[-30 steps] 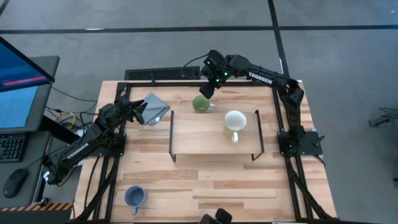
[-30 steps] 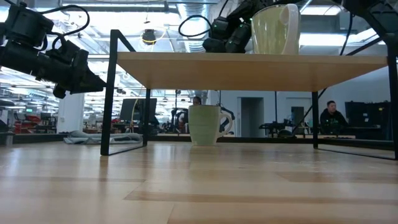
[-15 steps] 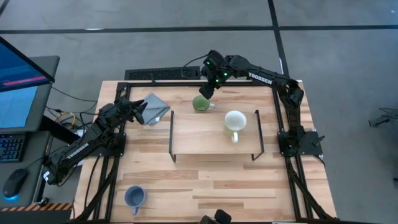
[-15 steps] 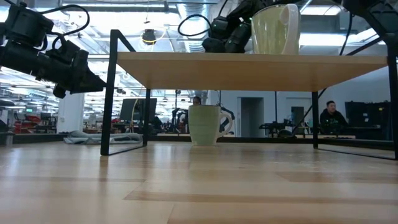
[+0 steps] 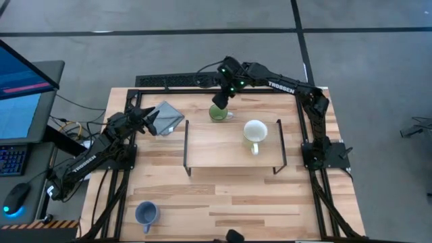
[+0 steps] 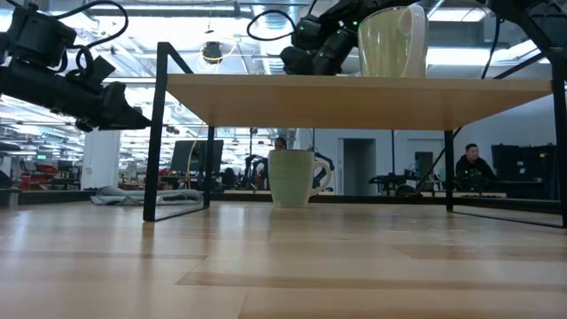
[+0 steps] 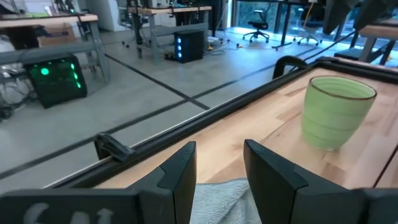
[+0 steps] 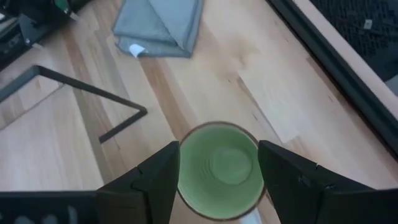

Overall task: Stack small to large cups/mugs on shelf
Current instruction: Put the green mug on the shelf

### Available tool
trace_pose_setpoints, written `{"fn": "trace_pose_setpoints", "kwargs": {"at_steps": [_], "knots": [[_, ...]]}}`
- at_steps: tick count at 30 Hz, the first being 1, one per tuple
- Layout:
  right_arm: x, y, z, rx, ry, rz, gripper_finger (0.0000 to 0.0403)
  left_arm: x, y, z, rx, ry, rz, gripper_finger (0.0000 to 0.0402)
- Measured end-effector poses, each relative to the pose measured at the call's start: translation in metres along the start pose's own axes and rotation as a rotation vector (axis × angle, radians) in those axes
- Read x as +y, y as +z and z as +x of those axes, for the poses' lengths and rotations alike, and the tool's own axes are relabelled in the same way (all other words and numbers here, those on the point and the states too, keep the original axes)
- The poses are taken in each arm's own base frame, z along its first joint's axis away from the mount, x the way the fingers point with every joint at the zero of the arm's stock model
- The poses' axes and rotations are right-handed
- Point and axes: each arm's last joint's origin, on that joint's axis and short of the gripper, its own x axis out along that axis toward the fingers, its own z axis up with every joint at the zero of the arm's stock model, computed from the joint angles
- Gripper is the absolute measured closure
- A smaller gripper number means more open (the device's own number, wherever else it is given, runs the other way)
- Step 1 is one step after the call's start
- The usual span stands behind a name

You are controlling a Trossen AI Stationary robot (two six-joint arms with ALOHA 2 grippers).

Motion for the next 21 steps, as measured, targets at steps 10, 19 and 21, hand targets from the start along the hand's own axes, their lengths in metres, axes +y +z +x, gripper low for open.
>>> {"fn": "trace_pose_setpoints", "kwargs": {"at_steps": [10,19,21], "knots": [[0.001,0.001,0.000,-0.008,-0.005,0.085,0.0163,0.000,0.000,0.000,0.003,-0.012,-0.022,0.0277],[0.017,0.002,0.004,-0.028,0.020,0.019,0.0163,0.000,0.000,0.000,0.004,-0.011,-0.025,0.0277],[0.022,0.003,0.006,-0.043,0.027,-0.001,0.0163,0.000,0.000,0.000,0.004,-0.011,-0.025,0.0277]]}}
